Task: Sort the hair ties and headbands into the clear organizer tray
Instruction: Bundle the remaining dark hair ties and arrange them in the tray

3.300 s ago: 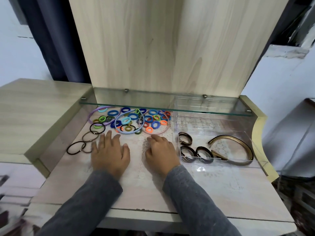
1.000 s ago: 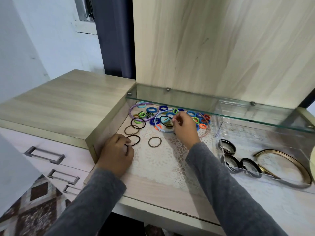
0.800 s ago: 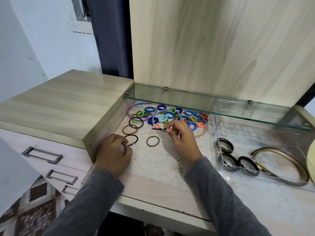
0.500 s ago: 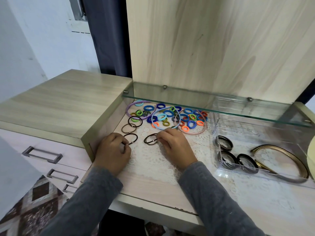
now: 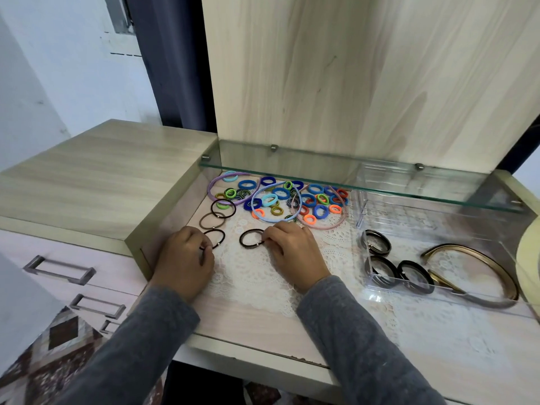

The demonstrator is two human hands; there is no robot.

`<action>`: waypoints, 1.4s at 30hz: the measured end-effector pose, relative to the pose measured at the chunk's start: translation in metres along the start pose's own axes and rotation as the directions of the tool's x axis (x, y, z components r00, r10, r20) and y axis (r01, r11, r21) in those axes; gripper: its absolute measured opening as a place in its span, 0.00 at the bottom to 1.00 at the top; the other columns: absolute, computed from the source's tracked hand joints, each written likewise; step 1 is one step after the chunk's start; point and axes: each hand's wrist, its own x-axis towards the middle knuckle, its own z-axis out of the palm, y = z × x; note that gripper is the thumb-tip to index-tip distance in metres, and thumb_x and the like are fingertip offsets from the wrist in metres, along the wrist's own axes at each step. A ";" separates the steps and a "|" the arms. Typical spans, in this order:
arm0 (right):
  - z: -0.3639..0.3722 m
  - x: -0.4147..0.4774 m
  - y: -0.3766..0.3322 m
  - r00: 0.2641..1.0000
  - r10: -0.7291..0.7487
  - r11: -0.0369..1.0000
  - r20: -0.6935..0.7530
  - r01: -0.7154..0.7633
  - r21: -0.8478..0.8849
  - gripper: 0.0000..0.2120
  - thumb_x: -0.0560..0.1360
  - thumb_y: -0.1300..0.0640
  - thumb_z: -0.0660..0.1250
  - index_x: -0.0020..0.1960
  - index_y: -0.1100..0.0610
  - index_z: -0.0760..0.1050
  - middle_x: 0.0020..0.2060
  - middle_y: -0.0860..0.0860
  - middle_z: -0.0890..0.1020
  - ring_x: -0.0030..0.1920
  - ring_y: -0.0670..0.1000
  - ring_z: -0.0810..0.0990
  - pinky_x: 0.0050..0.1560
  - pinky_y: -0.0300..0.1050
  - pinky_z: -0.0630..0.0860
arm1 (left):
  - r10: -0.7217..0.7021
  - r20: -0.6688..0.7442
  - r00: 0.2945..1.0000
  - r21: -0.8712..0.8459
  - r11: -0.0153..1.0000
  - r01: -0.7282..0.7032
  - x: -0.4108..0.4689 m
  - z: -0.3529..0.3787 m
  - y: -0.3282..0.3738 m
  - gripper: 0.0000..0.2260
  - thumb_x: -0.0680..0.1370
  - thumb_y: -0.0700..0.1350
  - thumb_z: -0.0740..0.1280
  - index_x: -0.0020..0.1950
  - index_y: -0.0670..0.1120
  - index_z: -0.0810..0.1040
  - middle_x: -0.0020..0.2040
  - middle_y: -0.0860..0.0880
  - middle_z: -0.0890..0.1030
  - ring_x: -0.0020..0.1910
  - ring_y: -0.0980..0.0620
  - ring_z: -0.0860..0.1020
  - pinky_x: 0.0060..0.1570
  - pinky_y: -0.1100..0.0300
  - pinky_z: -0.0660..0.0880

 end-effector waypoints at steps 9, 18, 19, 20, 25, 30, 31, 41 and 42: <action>-0.004 -0.001 0.001 0.958 0.226 0.963 -0.179 -0.247 -0.108 0.12 0.70 0.64 0.65 0.51 0.55 0.77 0.47 0.50 0.78 0.48 0.54 0.74 0.47 0.50 0.70 | -0.080 0.031 0.996 0.004 0.997 0.080 0.004 -0.004 0.011 0.05 0.67 0.36 0.71 0.40 0.43 0.80 0.42 0.47 0.79 0.42 0.46 0.77 0.45 0.54 0.75; 0.003 0.000 0.003 0.882 0.437 0.842 -0.178 -0.470 -0.265 0.17 0.69 0.61 0.65 0.57 0.58 0.74 0.56 0.58 0.76 0.58 0.60 0.73 0.57 0.58 0.69 | -0.014 0.073 0.997 0.260 0.966 -0.006 0.011 -0.004 0.022 0.04 0.65 0.33 0.72 0.32 0.39 0.79 0.35 0.42 0.79 0.35 0.39 0.77 0.35 0.50 0.76; 0.003 0.000 0.003 0.880 0.442 0.840 -0.175 -0.474 -0.263 0.17 0.69 0.60 0.65 0.57 0.58 0.74 0.56 0.58 0.76 0.58 0.60 0.73 0.57 0.58 0.69 | -0.001 0.082 0.997 0.287 0.958 -0.023 0.011 -0.002 0.023 0.04 0.64 0.33 0.72 0.32 0.39 0.78 0.34 0.41 0.78 0.34 0.38 0.76 0.35 0.50 0.76; 0.003 0.000 0.003 0.879 0.444 0.839 -0.173 -0.476 -0.263 0.17 0.69 0.60 0.65 0.58 0.59 0.74 0.56 0.58 0.76 0.58 0.60 0.72 0.57 0.58 0.69 | 0.009 0.082 0.997 0.304 0.952 -0.034 0.011 0.001 0.023 0.04 0.64 0.34 0.72 0.33 0.39 0.78 0.34 0.41 0.78 0.34 0.38 0.76 0.35 0.49 0.76; 0.003 0.000 0.003 0.876 0.459 0.839 -0.147 -0.482 -0.252 0.18 0.70 0.59 0.63 0.60 0.59 0.72 0.58 0.58 0.75 0.60 0.60 0.71 0.59 0.57 0.69 | 0.044 -0.082 0.996 0.220 0.975 -0.025 0.010 0.012 0.034 0.08 0.73 0.42 0.61 0.42 0.40 0.79 0.41 0.42 0.78 0.37 0.40 0.76 0.40 0.50 0.74; 0.003 0.000 0.003 0.873 0.467 0.840 -0.144 -0.488 -0.236 0.18 0.71 0.60 0.64 0.61 0.59 0.72 0.58 0.59 0.74 0.60 0.60 0.71 0.59 0.57 0.69 | 0.178 -0.159 0.971 0.139 0.978 -0.156 0.011 0.024 0.048 0.06 0.76 0.42 0.62 0.45 0.42 0.78 0.43 0.46 0.78 0.39 0.44 0.76 0.39 0.52 0.72; 0.003 0.000 0.003 0.872 0.469 0.840 -0.143 -0.490 -0.231 0.18 0.71 0.59 0.64 0.61 0.59 0.72 0.59 0.59 0.74 0.60 0.60 0.70 0.59 0.57 0.69 | 0.202 -0.149 0.968 0.142 0.973 -0.181 0.012 0.026 0.049 0.05 0.76 0.41 0.63 0.45 0.42 0.78 0.42 0.46 0.78 0.39 0.45 0.76 0.40 0.53 0.71; 0.002 -0.001 0.002 0.867 0.463 0.844 -0.184 -0.495 -0.209 0.17 0.67 0.61 0.67 0.56 0.60 0.74 0.52 0.59 0.76 0.54 0.61 0.74 0.53 0.58 0.71 | 0.115 0.026 0.993 0.095 0.989 -0.117 0.010 0.026 0.044 0.06 0.74 0.47 0.64 0.42 0.50 0.80 0.42 0.55 0.80 0.45 0.49 0.78 0.48 0.51 0.72; 0.002 -0.001 0.002 0.868 0.461 0.844 -0.183 -0.493 -0.213 0.17 0.67 0.61 0.66 0.56 0.60 0.74 0.52 0.59 0.76 0.55 0.61 0.73 0.53 0.58 0.71 | 0.118 0.028 0.993 0.086 0.989 -0.120 0.010 0.026 0.044 0.07 0.75 0.48 0.63 0.43 0.50 0.80 0.43 0.55 0.80 0.45 0.49 0.78 0.48 0.51 0.72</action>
